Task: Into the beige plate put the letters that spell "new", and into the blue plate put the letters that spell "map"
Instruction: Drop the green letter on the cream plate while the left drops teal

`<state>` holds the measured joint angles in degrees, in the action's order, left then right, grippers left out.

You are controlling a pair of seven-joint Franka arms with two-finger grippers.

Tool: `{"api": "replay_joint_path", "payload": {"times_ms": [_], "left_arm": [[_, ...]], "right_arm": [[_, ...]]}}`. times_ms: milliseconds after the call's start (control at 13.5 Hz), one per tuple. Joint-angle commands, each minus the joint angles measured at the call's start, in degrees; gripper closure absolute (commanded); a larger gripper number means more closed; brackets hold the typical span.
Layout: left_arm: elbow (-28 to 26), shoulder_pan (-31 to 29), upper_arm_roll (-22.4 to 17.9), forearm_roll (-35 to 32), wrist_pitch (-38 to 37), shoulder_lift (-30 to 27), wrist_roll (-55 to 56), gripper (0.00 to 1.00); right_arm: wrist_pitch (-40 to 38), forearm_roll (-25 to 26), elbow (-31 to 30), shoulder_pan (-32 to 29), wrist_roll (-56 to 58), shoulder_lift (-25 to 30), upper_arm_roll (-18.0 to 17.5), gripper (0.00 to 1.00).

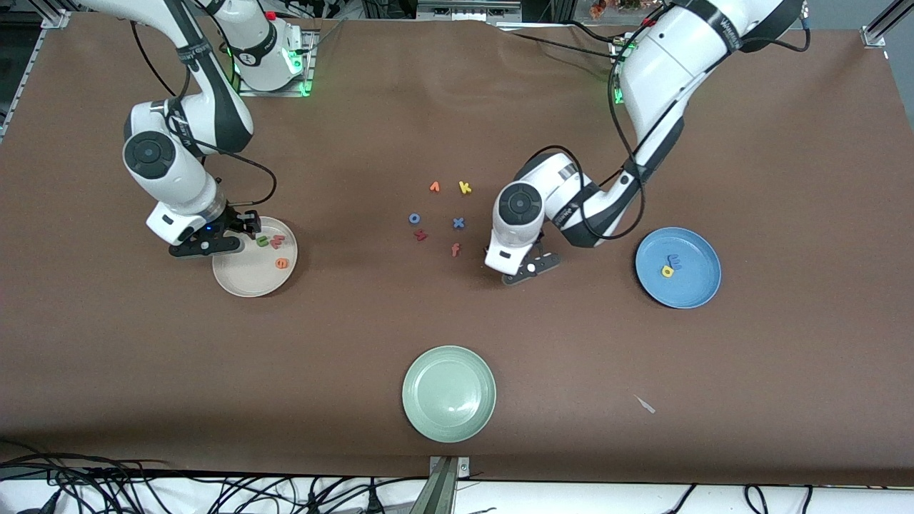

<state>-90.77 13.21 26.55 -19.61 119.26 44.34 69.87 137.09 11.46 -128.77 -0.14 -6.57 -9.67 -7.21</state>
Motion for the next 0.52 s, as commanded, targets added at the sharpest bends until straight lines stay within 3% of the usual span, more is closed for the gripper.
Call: {"api": "replay_joint_path", "payload": {"times_ms": [0, 444], "left_arm": [[3.84, -3.26, 0.78, 0.97, -10.24, -1.71, -7.00, 0.99], [4.64, -13.89, 0.70, 0.89, -22.12, -5.57, -31.06, 0.99]], "right_arm": [[-12.40, -4.24, 7.62, 0.32, 0.68, 3.08, -1.05, 0.00], [-39.49, -9.00, 33.19, 0.32, 1.38, 3.78, -1.84, 0.00]]}}
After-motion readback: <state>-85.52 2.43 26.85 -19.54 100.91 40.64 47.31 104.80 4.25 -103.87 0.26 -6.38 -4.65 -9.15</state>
